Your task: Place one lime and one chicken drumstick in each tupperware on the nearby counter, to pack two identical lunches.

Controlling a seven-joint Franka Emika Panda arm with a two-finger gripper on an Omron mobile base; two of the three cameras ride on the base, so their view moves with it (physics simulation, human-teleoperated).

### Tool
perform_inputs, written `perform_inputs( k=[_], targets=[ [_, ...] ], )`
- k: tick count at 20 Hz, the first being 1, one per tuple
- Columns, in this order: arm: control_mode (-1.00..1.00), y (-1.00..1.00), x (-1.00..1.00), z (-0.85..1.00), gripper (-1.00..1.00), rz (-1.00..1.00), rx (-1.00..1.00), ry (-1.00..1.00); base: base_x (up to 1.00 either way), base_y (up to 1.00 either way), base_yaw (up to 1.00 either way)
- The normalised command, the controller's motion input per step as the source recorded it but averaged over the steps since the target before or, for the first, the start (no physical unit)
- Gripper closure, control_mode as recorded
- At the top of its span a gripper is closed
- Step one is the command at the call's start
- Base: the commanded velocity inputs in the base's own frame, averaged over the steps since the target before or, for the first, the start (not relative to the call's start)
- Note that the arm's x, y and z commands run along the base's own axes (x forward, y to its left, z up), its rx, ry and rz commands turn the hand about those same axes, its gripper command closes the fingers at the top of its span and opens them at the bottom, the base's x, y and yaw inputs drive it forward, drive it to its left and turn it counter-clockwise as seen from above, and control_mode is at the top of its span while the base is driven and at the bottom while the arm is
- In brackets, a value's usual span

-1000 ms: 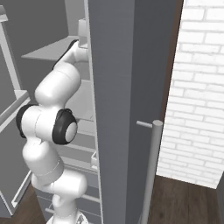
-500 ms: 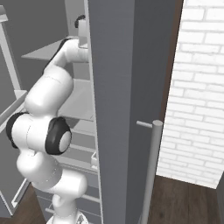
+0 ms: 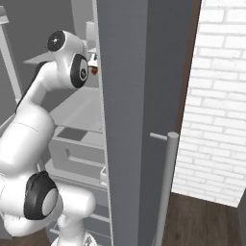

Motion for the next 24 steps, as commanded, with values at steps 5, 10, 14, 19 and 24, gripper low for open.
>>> perform_inputs(
  k=[5,10,14,19,24],
  targets=[
    [-1.00,0.11,-1.00,0.95,1.00,0.00,0.00,0.01,0.00,0.00,0.00],
    [-1.00,0.18,-1.00,0.21,1.00,0.02,0.00,0.05,0.00,0.00,0.00],
    [-1.00,0.22,-1.00,-0.06,1.00,0.02,0.00,0.16,0.00,0.00,0.00],
    [-1.00,0.24,-1.00,-0.16,1.00,0.01,0.00,0.17,0.00,0.00,0.00],
    [-1.00,0.16,-1.00,-0.21,1.00,0.02,0.04,0.22,0.00,0.00,0.00]
  ],
)
